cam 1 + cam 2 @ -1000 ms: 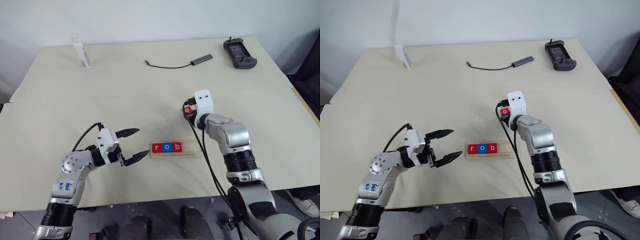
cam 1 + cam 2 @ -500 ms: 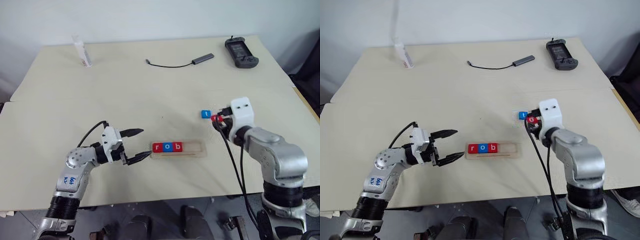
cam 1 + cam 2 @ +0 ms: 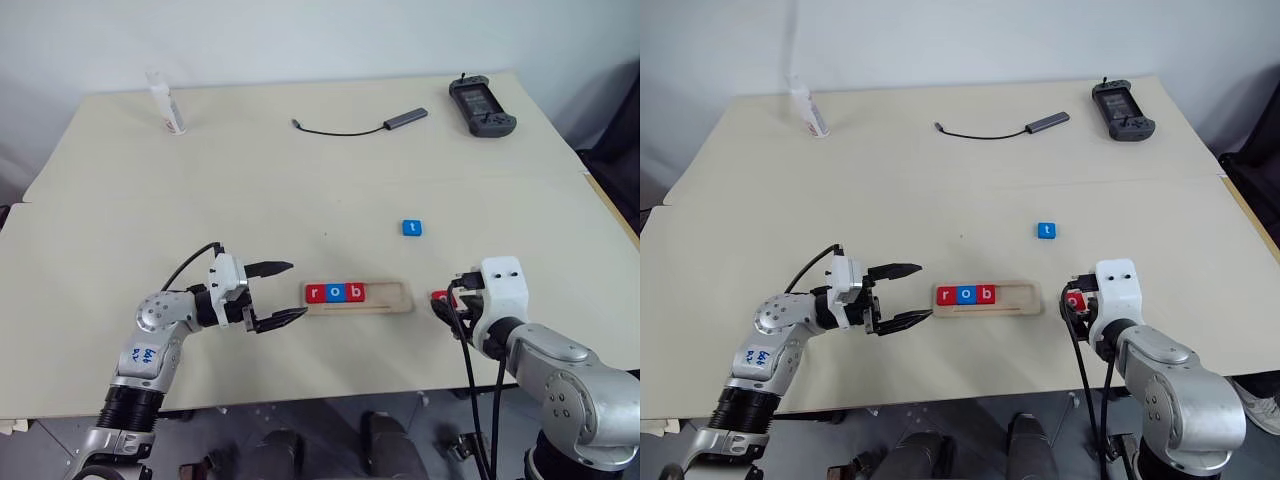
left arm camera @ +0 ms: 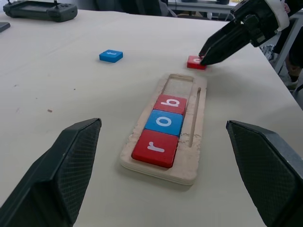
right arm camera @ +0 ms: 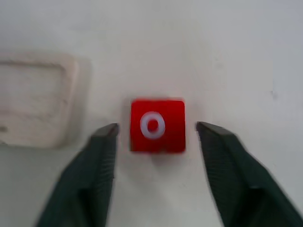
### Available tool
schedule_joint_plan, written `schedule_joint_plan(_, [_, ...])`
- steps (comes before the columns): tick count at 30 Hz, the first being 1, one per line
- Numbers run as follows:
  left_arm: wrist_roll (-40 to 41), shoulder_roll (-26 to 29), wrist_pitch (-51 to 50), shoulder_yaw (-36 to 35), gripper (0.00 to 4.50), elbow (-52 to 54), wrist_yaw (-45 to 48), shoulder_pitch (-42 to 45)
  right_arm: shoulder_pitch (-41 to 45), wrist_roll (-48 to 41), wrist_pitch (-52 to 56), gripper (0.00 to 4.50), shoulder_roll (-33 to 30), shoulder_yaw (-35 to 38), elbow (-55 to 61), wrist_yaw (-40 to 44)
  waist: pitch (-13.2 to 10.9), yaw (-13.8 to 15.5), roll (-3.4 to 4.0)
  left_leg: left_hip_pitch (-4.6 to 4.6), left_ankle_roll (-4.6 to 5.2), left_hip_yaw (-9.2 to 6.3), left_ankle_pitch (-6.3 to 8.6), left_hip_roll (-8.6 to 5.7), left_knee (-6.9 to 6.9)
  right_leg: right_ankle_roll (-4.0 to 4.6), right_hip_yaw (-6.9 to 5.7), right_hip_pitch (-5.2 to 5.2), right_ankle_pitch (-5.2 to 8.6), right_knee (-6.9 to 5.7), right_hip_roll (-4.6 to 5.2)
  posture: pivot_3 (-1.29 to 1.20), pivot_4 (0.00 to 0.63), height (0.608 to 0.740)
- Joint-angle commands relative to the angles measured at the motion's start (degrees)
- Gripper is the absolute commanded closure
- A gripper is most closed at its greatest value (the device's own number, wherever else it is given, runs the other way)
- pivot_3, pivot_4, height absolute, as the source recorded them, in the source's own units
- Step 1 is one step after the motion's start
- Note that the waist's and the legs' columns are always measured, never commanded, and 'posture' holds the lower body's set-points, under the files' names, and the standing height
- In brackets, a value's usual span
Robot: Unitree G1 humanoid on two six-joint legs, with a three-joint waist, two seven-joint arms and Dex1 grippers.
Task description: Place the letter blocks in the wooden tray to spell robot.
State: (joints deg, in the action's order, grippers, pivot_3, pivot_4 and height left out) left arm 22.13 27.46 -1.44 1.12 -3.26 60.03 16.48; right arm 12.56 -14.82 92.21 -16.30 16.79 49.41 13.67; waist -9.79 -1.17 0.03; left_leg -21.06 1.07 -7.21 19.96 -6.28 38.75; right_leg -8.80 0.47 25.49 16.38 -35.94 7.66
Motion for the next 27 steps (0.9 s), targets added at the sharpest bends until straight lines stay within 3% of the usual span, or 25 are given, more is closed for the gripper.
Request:
schedule_joint_plan(1, [0.4,-0.2,0.4,-0.4,0.0,1.7,-0.3,-0.7,0.7,-3.4,0.3,0.32,-6.2,1.2,0.8,4.3,0.0,0.2,0.0,-0.01,0.0,0.0,0.0,-0.01,0.0,0.0,0.0,0.0,0.0,0.0,0.0,0.0,0.15,0.74])
schedule_joint_plan(2, [0.4,-0.2,0.4,-0.5,0.0,1.8,-0.4,-0.8,0.9,-4.1,0.3,0.04,-8.0,1.4,0.3,5.4,0.0,0.4,0.0,-0.02,0.01,0.0,0.01,-0.02,0.02,0.0,0.0,0.0,0.0,0.02,0.01,0.0,0.15,0.74])
schedule_joint_plan(5, [0.4,0.0,0.6,-0.9,0.0,2.0,-0.8,-1.3,0.1,-7.4,-5.3,0.04,-18.3,1.3,-3.4,13.4,0.0,1.1,0.0,-0.03,0.03,0.0,0.02,-0.02,0.08,0.0,-0.01,-0.01,-0.01,0.1,0.02,0.0,0.15,0.74])
schedule_joint_plan(8, [0.3,0.0,0.7,-1.2,0.0,2.6,-1.4,-1.8,-7.4,-4.7,-35.6,0.04,-35.1,-2.5,-12.4,33.5,0.0,1.7,-0.01,-0.06,0.07,0.03,0.04,-0.07,0.12,-0.02,-0.04,-0.05,-0.01,0.22,0.05,0.0,0.15,0.74])
schedule_joint_plan(11, [0.4,0.1,0.9,-1.3,0.0,2.7,-1.5,-1.8,-10.6,-2.4,-57.7,0.04,-40.8,-4.3,-21.0,44.9,0.0,1.9,-0.12,-0.03,0.08,0.13,0.05,0.0,0.16,-0.09,-0.05,-0.12,-0.05,0.31,-0.02,0.0,0.15,0.74])
schedule_joint_plan(13, [0.6,0.1,1.4,-1.4,0.0,3.0,-1.1,-1.7,-7.7,0.5,-70.7,0.04,-43.7,-7.7,-32.4,51.4,0.0,1.5,-0.13,-0.02,0.07,0.18,0.06,0.04,0.2,-0.11,-0.04,-0.12,-0.06,0.3,-0.02,0.0,0.15,0.74])
schedule_joint_plan(17, [2.0,0.9,1.4,-1.4,0.0,4.4,1.2,-1.9,3.6,3.4,-85.3,0.04,-43.8,-15.2,-50.5,60.7,0.0,0.9,-0.15,0.0,0.08,0.29,0.05,0.02,0.32,-0.16,0.01,-0.14,-0.13,0.32,0.02,0.0,0.15,0.74])
schedule_joint_plan(25, [3.1,3.0,1.9,-1.2,0.0,6.9,5.8,-3.1,16.8,8.8,-95.1,0.04,-39.1,-25.1,-68.9,68.8,0.0,1.1,-0.16,-0.06,-0.02,0.21,0.08,0.11,0.31,-0.09,-0.08,-0.07,-0.11,0.33,-0.02,0.0,0.15,0.74])
schedule_joint_plan(27, [3.5,3.4,1.7,-1.0,0.0,7.8,6.9,-3.5,18.6,9.3,-96.1,0.63,-37.8,-26.1,-71.2,69.6,0.0,1.1,-0.16,-0.06,-0.02,0.2,0.08,0.12,0.33,-0.08,-0.08,-0.08,-0.11,0.33,-0.02,0.0,0.15,0.74])
